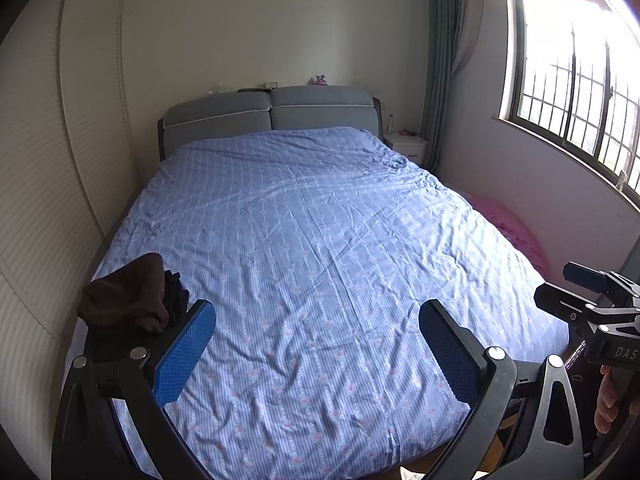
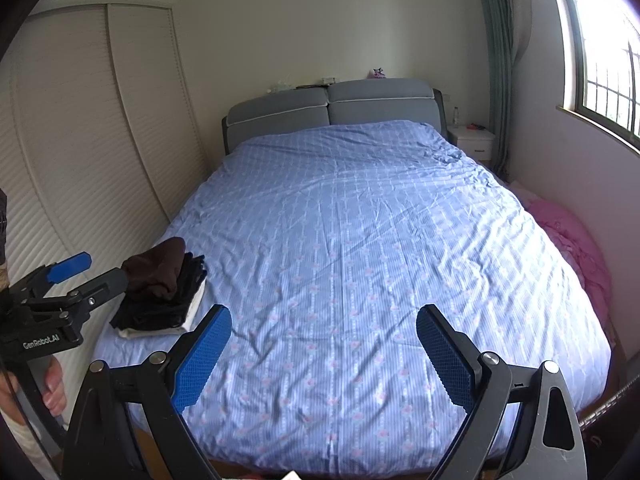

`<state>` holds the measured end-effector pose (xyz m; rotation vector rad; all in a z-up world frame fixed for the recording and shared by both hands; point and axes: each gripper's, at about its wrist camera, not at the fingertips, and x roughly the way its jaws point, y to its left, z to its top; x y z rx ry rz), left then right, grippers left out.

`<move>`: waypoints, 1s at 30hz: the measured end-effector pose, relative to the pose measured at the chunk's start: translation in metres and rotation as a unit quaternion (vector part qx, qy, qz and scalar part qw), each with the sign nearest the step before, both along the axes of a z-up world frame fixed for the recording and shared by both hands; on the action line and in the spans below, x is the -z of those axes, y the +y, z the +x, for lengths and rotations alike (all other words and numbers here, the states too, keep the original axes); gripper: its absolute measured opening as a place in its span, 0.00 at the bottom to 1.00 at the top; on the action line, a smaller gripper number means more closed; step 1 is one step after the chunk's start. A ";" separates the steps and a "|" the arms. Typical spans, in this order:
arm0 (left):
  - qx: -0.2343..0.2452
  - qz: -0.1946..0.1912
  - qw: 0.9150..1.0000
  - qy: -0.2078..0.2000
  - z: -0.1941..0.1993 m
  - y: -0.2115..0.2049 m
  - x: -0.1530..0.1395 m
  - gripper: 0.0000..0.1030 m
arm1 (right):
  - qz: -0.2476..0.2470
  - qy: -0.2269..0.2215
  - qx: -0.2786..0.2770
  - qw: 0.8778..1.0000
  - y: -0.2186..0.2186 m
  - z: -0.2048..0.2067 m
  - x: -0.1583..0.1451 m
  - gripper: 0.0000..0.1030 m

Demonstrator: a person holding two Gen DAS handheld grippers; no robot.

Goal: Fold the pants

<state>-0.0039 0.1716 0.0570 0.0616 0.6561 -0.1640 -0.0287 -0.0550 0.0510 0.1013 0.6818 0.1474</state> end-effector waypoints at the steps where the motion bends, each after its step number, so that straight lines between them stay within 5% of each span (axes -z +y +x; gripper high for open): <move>1: 0.001 0.000 1.000 0.000 0.001 -0.001 0.000 1.00 | 0.001 0.000 -0.001 1.000 0.000 0.001 0.000 0.92; 30: -0.009 -0.005 1.000 -0.013 0.000 0.002 -0.007 1.00 | -0.001 -0.004 0.003 1.000 0.001 0.004 -0.005 0.92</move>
